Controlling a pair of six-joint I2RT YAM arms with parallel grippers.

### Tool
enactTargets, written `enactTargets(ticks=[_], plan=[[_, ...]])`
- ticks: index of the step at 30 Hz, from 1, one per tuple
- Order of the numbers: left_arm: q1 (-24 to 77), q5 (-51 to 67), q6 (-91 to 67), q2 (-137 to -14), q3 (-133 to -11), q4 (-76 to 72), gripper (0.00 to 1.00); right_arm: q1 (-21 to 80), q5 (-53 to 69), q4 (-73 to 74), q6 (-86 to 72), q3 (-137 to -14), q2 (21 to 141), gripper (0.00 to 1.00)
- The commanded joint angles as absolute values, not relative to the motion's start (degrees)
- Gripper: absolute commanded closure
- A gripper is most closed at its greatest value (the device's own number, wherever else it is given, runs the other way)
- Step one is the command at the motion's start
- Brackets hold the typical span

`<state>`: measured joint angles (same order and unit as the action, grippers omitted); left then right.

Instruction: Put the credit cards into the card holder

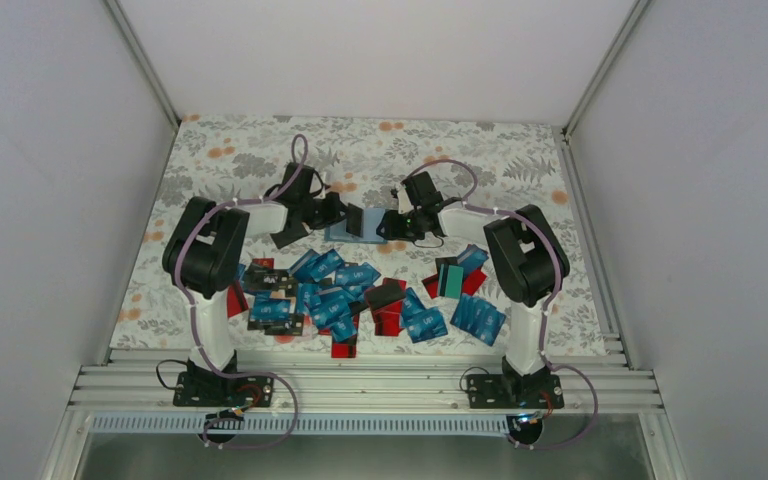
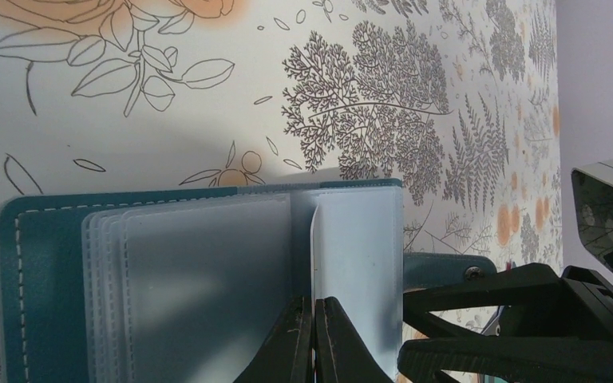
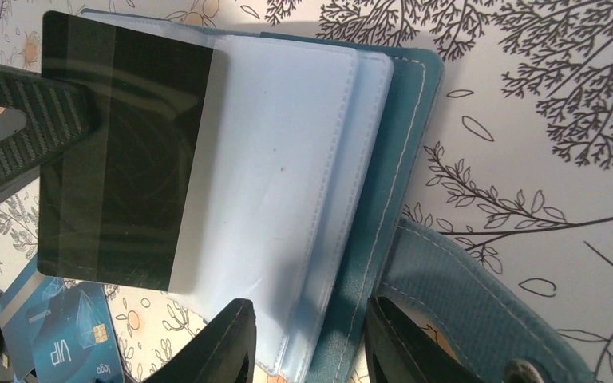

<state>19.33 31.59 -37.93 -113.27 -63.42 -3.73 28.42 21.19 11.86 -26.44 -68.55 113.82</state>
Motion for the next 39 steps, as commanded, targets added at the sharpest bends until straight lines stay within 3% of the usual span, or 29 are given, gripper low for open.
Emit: enactTargets(ticks=[1,22,39], plan=[[19.32,33.33,-36.91,-115.19,-64.29,-2.59,0.98,28.17,21.3,12.39,-26.28,-69.31,115.41,0.64],[19.64,33.57,-36.47,-116.32,-65.52,-1.85,0.98,28.17,13.75,16.82,-24.71,-74.61,114.6,0.64],[19.7,33.41,-36.04,-116.41,-65.43,-1.28,0.98,28.88,11.53,19.86,-22.06,-79.89,121.98,0.81]])
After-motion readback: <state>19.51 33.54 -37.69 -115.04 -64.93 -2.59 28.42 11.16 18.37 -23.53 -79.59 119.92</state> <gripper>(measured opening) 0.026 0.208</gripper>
